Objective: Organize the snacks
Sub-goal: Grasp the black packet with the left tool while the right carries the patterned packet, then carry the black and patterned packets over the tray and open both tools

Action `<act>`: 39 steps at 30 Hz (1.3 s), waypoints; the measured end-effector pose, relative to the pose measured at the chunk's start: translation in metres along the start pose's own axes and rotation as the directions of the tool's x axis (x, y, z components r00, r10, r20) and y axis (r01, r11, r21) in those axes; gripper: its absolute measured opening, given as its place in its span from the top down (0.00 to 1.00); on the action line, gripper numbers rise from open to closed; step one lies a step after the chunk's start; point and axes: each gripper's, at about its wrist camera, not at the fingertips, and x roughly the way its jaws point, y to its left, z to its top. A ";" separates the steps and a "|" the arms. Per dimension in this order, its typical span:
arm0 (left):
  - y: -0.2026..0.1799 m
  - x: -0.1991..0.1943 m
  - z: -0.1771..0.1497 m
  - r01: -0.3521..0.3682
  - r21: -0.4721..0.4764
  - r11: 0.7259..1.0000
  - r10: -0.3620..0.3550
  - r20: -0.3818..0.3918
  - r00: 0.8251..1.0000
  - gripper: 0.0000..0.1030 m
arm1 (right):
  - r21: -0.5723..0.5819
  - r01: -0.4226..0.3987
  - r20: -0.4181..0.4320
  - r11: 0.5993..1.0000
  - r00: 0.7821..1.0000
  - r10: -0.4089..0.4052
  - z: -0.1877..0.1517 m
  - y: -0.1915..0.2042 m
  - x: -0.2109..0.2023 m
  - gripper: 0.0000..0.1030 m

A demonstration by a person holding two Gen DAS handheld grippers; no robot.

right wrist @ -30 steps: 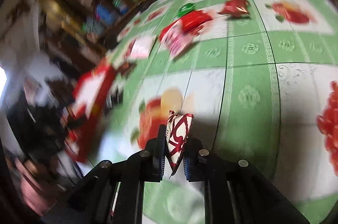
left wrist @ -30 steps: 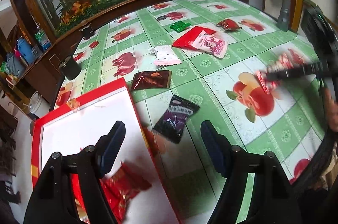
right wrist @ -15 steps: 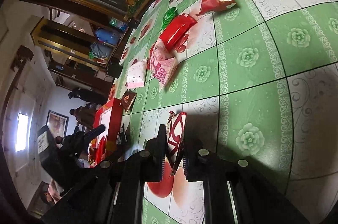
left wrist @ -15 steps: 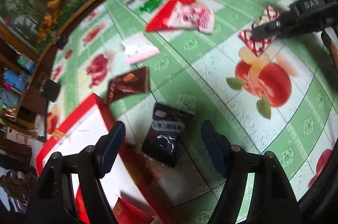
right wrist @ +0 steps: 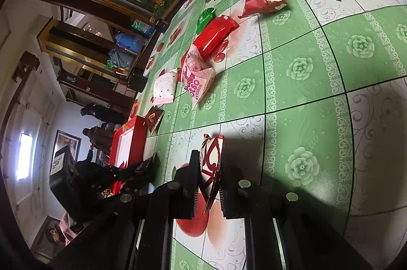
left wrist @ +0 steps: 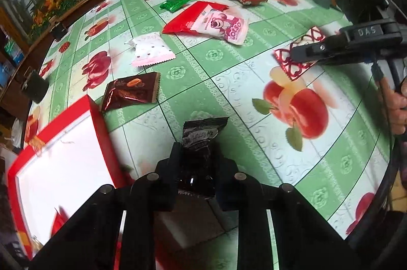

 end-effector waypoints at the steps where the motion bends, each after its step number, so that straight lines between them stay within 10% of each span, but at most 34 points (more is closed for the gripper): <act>1: 0.001 -0.002 -0.002 0.007 -0.023 1.000 -0.007 0.008 1.000 0.81 | -0.011 0.008 0.002 1.000 1.000 -0.007 0.000 0.002 0.000 0.87; 13: 0.016 -0.064 -0.043 0.144 -0.290 0.946 -0.073 0.240 0.968 0.82 | -0.134 -0.018 -0.015 0.991 1.000 0.016 -0.011 0.040 0.020 0.87; 24: 0.066 -0.120 -0.091 0.063 -0.455 0.888 0.117 0.357 0.927 0.82 | -0.265 -0.210 -0.045 0.941 0.978 0.205 -0.022 0.134 0.078 0.87; 39: 0.155 -0.106 -0.121 -0.150 -0.670 0.727 0.358 0.183 0.916 0.82 | -0.369 -0.371 -0.243 0.852 0.923 0.297 -0.029 0.231 0.184 0.87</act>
